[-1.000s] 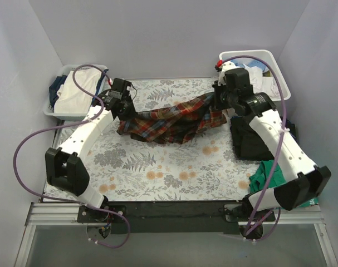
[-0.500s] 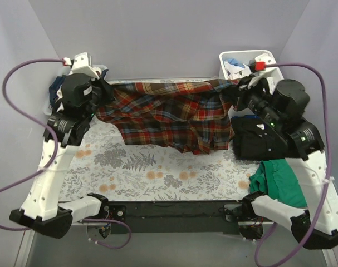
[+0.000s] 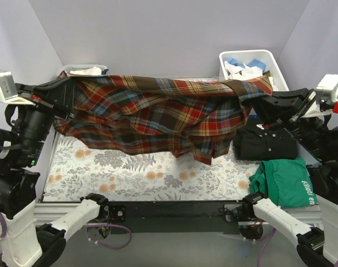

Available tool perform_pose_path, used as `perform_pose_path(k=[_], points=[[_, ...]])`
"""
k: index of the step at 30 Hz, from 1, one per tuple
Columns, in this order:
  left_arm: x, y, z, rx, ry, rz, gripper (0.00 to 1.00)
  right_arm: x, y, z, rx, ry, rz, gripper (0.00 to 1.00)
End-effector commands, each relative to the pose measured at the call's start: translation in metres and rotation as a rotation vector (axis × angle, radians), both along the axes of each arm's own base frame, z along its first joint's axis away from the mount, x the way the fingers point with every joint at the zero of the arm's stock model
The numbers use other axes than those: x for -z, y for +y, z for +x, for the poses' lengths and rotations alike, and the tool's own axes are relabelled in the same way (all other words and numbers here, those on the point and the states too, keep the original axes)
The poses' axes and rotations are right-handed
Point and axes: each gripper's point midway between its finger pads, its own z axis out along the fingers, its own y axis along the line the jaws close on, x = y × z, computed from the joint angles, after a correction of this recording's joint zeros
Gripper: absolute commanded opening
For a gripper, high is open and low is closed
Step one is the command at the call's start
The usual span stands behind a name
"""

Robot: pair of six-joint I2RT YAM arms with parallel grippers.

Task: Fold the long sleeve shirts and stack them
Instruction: Flatten the shirt out

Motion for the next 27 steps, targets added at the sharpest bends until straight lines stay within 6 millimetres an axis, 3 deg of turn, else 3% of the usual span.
perform_pose_path(k=[1,2,4,5,6,7,8,9,10,11,13,14,17,18,20,21,25,26,27], points=[[-0.007,0.007,0.001,-0.049,-0.049,0.064,0.00,-0.063,-0.016,-0.035,-0.013,-0.215,0.123,0.01],[-0.008,0.009,0.004,-0.067,-0.048,0.060,0.00,-0.066,-0.016,-0.032,-0.005,-0.220,0.127,0.01],[0.007,0.010,0.030,-0.116,0.016,0.066,0.00,-0.068,-0.017,-0.010,0.057,-0.205,0.134,0.01],[0.016,0.008,0.043,-0.127,0.046,0.074,0.00,-0.062,-0.010,0.013,0.078,-0.169,0.120,0.01],[0.032,0.001,0.069,-0.141,0.105,0.093,0.00,-0.059,-0.012,0.034,0.138,-0.131,0.132,0.01],[0.057,0.000,0.092,-0.174,0.173,0.113,0.00,-0.051,-0.008,0.054,0.164,-0.093,0.124,0.01],[0.070,-0.004,0.110,-0.189,0.210,0.116,0.00,-0.031,0.005,0.091,0.197,-0.015,0.092,0.01],[0.085,-0.007,0.129,-0.212,0.252,0.128,0.00,-0.017,0.004,0.118,0.261,0.048,0.096,0.01],[0.115,-0.013,0.162,-0.241,0.328,0.158,0.00,-0.003,0.010,0.139,0.285,0.086,0.073,0.01],[0.128,-0.011,0.179,-0.286,0.359,0.148,0.00,0.023,0.023,0.174,0.306,0.154,0.029,0.01],[0.152,-0.016,0.214,-0.295,0.419,0.153,0.00,0.038,0.029,0.200,0.345,0.199,0.012,0.01],[0.143,-0.022,0.221,-0.259,0.390,0.135,0.00,0.049,0.036,0.214,0.342,0.222,-0.006,0.01],[0.131,-0.023,0.241,-0.236,0.358,0.098,0.00,0.034,0.041,0.218,0.331,0.191,0.000,0.01],[0.112,-0.022,0.241,-0.228,0.322,0.085,0.00,0.027,0.040,0.217,0.332,0.172,0.005,0.01],[0.102,-0.019,0.246,-0.235,0.306,0.089,0.00,0.010,0.035,0.210,0.336,0.122,0.019,0.01],[0.086,-0.018,0.241,-0.234,0.272,0.081,0.00,0.005,0.033,0.206,0.338,0.104,0.025,0.01],[0.055,-0.018,0.223,-0.210,0.195,0.058,0.00,-0.025,0.028,0.171,0.279,-0.010,0.061,0.01],[0.047,-0.017,0.216,-0.205,0.171,0.048,0.00,-0.037,0.020,0.153,0.275,-0.049,0.081,0.01],[0.029,-0.013,0.196,-0.196,0.124,0.032,0.00,-0.037,0.019,0.144,0.258,-0.061,0.080,0.01]])
